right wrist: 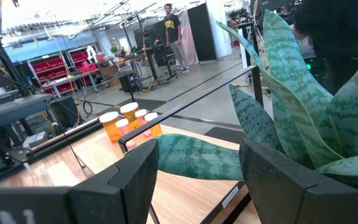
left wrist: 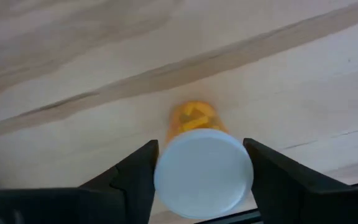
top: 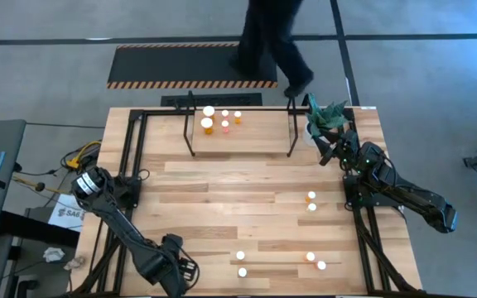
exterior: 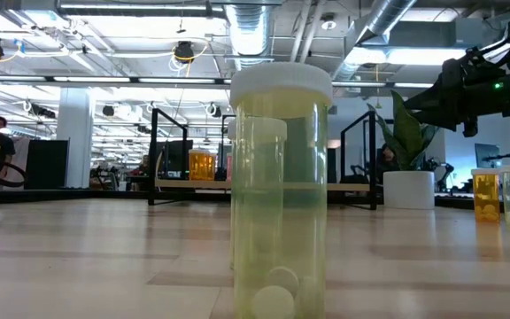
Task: Pick and place medicine bottles onto shelf by color
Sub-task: Put the big orange pill bottle on the shelf aligned with the other big orange pill bottles
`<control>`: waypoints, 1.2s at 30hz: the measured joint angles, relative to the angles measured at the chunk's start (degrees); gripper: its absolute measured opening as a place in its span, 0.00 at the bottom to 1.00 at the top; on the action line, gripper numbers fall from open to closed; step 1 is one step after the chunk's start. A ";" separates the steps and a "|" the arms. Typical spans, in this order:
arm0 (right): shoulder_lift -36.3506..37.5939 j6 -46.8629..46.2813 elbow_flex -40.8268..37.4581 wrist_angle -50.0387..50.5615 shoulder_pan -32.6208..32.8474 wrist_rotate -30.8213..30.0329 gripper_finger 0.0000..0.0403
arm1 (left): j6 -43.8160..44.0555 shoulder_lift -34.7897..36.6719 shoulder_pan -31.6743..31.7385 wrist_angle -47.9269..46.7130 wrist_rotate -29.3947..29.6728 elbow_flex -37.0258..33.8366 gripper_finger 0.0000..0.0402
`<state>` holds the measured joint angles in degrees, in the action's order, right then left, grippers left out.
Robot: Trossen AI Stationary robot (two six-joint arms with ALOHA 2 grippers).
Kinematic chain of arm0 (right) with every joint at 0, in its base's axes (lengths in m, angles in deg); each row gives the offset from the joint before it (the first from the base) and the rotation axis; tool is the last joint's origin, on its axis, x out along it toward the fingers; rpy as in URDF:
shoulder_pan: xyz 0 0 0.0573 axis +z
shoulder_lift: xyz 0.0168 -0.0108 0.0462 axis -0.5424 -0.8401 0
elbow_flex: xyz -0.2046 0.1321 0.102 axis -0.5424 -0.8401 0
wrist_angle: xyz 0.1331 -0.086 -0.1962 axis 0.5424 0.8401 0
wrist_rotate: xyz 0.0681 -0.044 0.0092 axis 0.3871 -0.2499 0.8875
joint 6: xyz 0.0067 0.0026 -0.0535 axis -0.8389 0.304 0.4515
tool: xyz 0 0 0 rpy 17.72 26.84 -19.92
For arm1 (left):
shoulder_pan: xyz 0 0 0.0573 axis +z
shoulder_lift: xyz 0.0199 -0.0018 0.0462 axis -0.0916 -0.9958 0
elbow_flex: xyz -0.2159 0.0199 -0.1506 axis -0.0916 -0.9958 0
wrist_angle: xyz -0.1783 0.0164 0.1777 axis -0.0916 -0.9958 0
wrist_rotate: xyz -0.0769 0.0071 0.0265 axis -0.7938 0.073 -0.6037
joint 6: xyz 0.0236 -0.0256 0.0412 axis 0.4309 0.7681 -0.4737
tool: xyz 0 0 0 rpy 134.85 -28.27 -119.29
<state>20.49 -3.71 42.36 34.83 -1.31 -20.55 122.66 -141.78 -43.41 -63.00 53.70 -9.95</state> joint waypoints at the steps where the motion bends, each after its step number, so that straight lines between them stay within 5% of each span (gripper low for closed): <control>1: -0.01 0.00 0.00 0.00 0.00 0.00 0.62 | -0.65 0.00 0.30 -0.01 -0.12 0.00 0.48; 10: -0.02 0.00 0.00 0.00 0.01 0.00 0.62 | -11.87 0.00 5.59 1.22 -0.83 0.92 0.48; 36: -0.02 0.00 0.01 0.00 0.00 0.00 0.62 | -82.54 0.04 45.76 -9.62 2.09 16.56 0.48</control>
<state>20.47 -3.71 42.37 34.83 -1.31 -20.55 40.12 -141.74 2.36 -72.62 55.79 6.62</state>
